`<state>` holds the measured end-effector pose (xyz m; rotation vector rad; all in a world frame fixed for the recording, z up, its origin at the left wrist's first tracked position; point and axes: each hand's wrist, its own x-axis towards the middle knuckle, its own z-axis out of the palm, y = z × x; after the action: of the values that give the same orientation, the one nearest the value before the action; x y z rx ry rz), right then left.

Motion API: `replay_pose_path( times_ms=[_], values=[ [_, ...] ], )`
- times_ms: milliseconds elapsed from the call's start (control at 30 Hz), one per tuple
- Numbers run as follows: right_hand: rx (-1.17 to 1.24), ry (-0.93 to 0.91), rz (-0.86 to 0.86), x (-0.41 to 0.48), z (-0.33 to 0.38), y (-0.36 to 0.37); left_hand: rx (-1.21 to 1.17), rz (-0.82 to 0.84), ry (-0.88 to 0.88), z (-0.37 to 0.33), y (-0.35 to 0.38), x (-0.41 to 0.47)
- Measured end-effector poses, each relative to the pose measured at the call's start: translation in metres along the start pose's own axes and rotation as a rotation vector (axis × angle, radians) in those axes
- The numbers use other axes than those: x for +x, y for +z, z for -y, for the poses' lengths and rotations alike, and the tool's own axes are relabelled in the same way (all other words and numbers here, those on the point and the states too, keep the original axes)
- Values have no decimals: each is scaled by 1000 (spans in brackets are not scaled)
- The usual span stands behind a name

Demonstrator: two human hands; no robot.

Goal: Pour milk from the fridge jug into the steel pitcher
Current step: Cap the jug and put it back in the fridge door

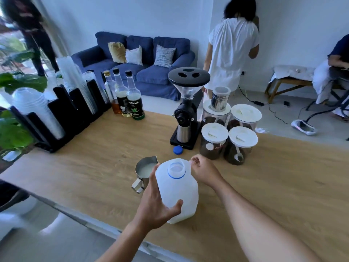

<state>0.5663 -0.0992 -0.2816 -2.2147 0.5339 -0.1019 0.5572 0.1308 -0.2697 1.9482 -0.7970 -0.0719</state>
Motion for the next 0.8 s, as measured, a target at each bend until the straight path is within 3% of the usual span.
replay_pose_path(
  times_ms=[267, 500, 800],
  values=[
    [-306, -130, 156, 84, -1, 33, 97, -77, 21, -3, 6, 4],
    [-571, -257, 305, 128, -11, 55, 133, -172, 154, 1, 12, 8],
    [-587, -277, 158, 125, -10, 61, 155, -121, 108, -1, 11, 14]
  ],
)
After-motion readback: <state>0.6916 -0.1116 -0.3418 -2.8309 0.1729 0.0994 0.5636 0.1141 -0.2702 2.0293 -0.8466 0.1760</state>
